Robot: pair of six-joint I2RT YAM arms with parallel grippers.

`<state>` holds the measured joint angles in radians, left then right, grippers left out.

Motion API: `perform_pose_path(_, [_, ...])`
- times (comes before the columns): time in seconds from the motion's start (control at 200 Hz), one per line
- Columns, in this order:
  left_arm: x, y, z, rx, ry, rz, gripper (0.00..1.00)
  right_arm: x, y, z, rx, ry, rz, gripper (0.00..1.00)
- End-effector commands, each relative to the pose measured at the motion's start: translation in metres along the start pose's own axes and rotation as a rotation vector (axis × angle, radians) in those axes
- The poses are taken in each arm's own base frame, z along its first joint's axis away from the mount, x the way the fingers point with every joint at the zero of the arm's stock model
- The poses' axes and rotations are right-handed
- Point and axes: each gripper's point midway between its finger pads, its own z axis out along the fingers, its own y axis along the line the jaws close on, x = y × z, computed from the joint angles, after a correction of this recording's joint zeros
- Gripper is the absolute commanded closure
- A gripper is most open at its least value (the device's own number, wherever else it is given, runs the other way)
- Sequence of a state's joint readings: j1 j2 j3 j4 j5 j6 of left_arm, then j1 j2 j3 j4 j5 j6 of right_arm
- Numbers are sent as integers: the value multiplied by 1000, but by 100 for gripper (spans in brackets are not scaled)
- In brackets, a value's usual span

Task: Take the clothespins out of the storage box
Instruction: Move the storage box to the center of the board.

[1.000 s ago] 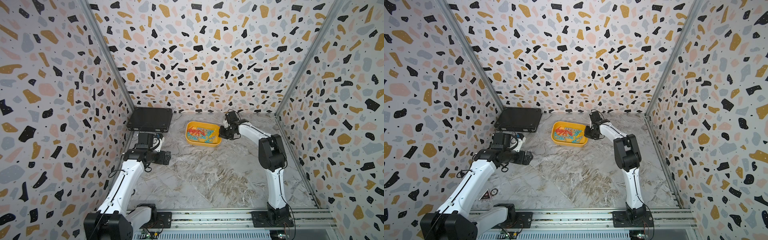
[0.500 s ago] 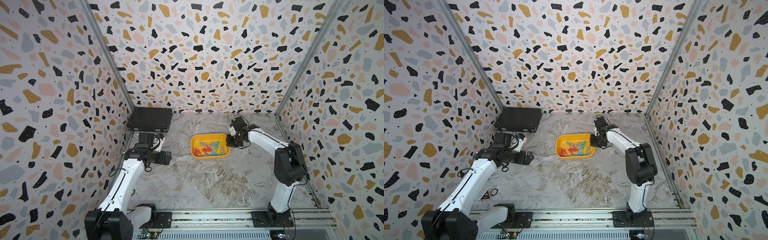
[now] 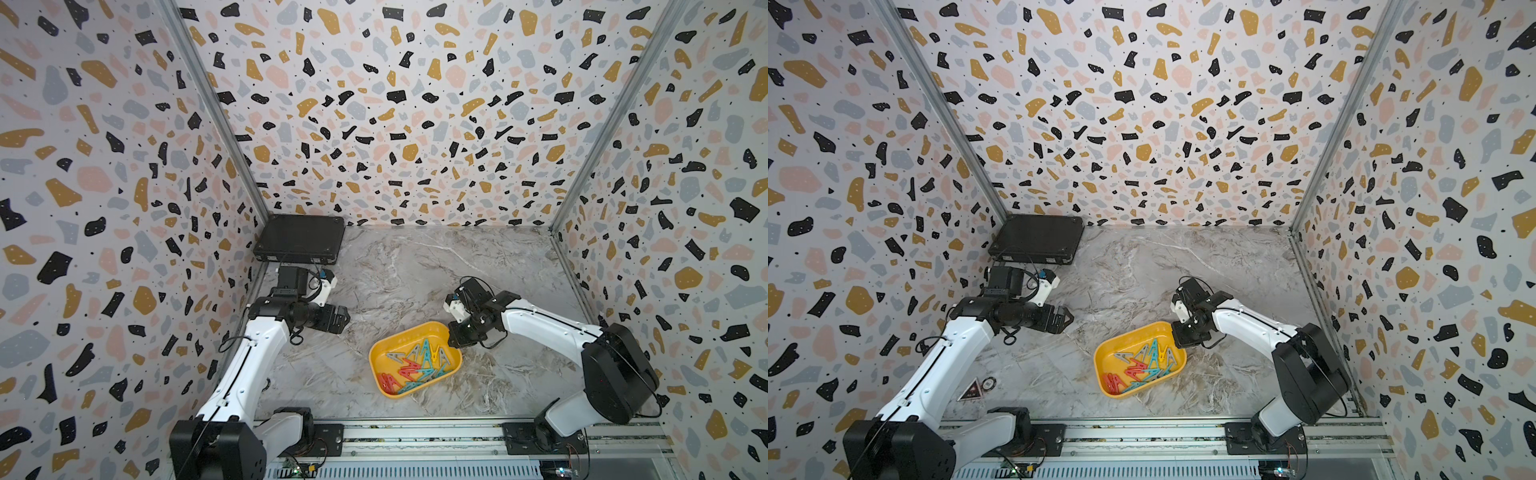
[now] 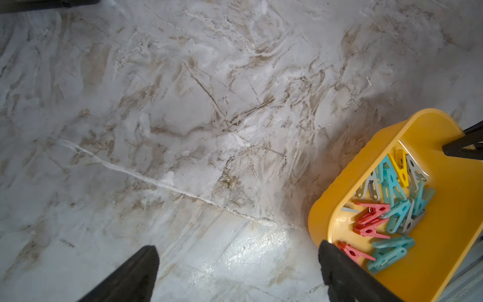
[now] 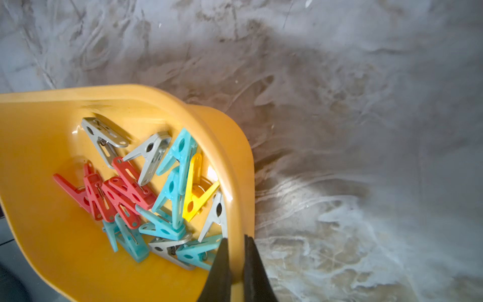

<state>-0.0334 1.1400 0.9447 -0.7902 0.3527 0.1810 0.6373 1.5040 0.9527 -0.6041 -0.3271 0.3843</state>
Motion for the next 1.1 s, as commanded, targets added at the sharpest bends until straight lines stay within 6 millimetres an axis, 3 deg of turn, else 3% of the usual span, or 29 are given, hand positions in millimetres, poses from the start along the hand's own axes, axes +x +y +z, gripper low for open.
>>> perform_pose_path(0.0, [7, -11, 2, 72, 13, 19, 0, -11, 25, -11, -75, -85, -53, 95])
perform_pose_path(0.31, [10, -23, -1, 134, 15, 59, 0, -18, 41, 15, -49, -79, -36, 93])
perform_pose_path(0.481, [13, -25, 0, 148, 25, 69, 0, -20, 52, 20, -38, -65, -59, 81])
perform_pose_path(0.616, [13, -26, 0, 158, 29, 72, 0, -23, 53, 9, 2, -81, -84, 68])
perform_pose_path(0.746, [13, -29, -1, 174, 24, 76, 0, -25, 50, -14, 62, -126, -114, 62])
perform_pose_path(0.921, [13, -28, -1, 164, 24, 76, 0, -18, 53, -38, 101, -158, -162, 61])
perform_pose_path(1.091, [13, -26, -1, 154, 19, 79, 0, -4, 73, -36, 87, -132, -225, 62])
